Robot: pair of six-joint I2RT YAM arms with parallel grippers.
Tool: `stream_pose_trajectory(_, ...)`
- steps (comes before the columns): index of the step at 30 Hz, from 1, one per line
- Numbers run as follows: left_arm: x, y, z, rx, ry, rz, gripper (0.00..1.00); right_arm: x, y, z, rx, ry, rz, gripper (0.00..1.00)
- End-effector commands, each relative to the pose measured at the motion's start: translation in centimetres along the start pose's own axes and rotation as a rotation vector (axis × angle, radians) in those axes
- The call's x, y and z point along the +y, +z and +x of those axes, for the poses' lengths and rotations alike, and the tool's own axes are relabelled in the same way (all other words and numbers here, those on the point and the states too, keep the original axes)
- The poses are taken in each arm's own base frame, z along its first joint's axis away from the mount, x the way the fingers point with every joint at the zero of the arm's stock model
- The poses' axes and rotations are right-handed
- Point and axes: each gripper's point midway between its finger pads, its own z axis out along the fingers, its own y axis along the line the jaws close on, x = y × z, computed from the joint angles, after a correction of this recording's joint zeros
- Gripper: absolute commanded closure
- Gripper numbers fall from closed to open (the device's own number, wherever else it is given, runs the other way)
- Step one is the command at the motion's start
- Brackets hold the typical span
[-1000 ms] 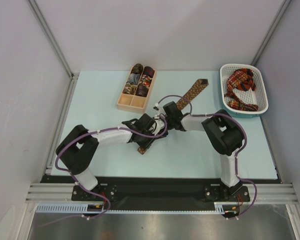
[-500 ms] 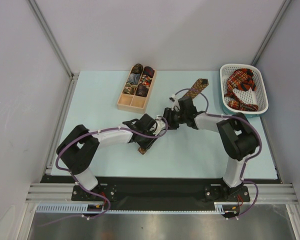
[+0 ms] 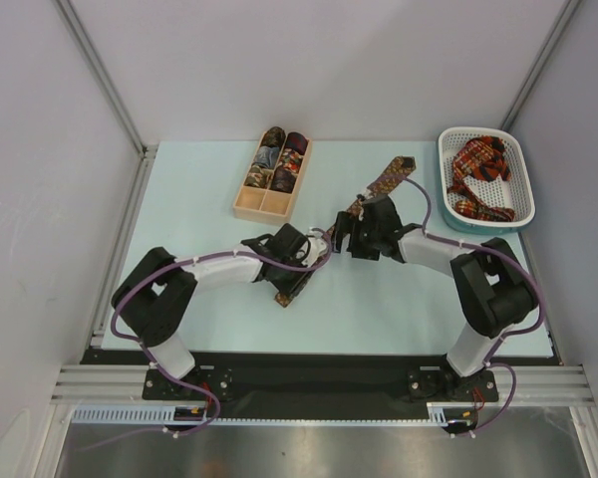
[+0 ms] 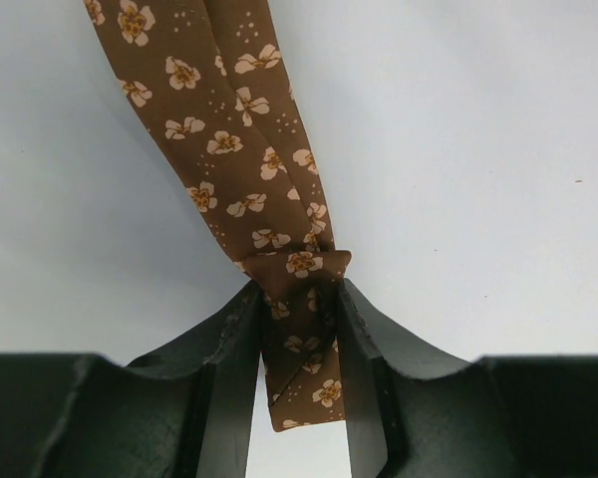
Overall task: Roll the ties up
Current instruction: Roll the tie
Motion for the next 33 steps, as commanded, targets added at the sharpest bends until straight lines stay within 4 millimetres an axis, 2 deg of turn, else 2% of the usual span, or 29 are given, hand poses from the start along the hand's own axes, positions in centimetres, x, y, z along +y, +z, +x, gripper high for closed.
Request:
stream_pose_trajectory(1,0.6,-0.5,0.7,0.035,-0.008,0.011,0.6,-1.2,-0.5,-1.9,-0.083,0.046,0.223,0.03)
stream_pose_trajectory(2,0.8,-0.6,0.7,0.033,-0.013,0.008,0.6,-1.6,0.0,-1.8,-0.076,0.058,0.267,0.02)
stream_pose_trajectory(6,1.2,-0.7,0.4,0.02,-0.021,0.004,0.6,-1.6,0.0,-3.4,-0.103,0.129,0.435,0.0)
stream_pose_trajectory(8,1.1,-0.6,0.3,0.019,-0.018,0.015,0.6,-2.6,-0.1,-4.2,-0.136,0.166,0.515,0.0)
stream_pose_trajectory(9,1.0,-0.6,0.2,0.016,-0.019,0.018,0.6,-3.6,0.3,-3.6,-0.106,0.175,0.571,0.0)
stream_pose_trajectory(10,1.0,-0.6,0.2,0.015,-0.018,0.02,0.6,-3.5,0.1,-5.3,-0.152,0.184,0.601,0.01)
stream_pose_trajectory(11,1.0,-0.5,0.2,0.011,-0.019,0.021,0.6,-3.8,0.3,-5.6,-0.163,0.203,0.631,0.03)
stream_pose_trajectory(12,1.0,-0.5,0.3,0.014,-0.018,0.019,0.6,-5.0,0.8,-4.7,-0.122,0.197,0.691,0.04)
stream_pose_trajectory(13,1.0,-0.4,0.3,0.015,-0.021,0.02,0.6,-4.6,0.9,-6.2,-0.153,0.203,0.701,0.04)
stream_pose_trajectory(15,0.9,-0.4,0.3,0.012,-0.021,0.021,0.6,-5.1,1.3,-6.2,-0.134,0.199,0.738,0.05)
stream_pose_trajectory(16,0.8,-0.4,0.3,0.01,-0.024,0.026,0.6,-5.6,2.1,-6.0,-0.119,0.203,0.758,0.05)
stream_pose_trajectory(17,0.8,-0.4,0.2,0.007,-0.022,0.026,0.6,-5.2,2.3,-6.9,-0.132,0.208,0.746,0.05)
stream_pose_trajectory(26,0.9,-0.5,0.2,0.006,-0.024,0.01,0.6,-4.4,4.7,-9.0,-0.171,0.21,0.713,0.03)
stream_pose_trajectory(29,0.9,-0.3,0.4,0.013,-0.024,0.009,0.6,-4.7,5.2,-9.2,-0.171,0.22,0.715,0.06)
stream_pose_trajectory(30,0.9,-0.3,0.4,0.013,-0.024,0.009,0.6,-5.5,5.8,-8.4,-0.143,0.218,0.745,0.09)
stream_pose_trajectory(31,0.9,-0.3,0.4,0.014,-0.025,0.009,0.6,-5.0,5.7,-9.3,-0.162,0.215,0.751,0.1)
stream_pose_trajectory(33,0.8,-0.2,0.3,0.013,-0.023,0.012,0.6,-6.3,6.1,-8.3,-0.129,0.196,0.826,0.13)
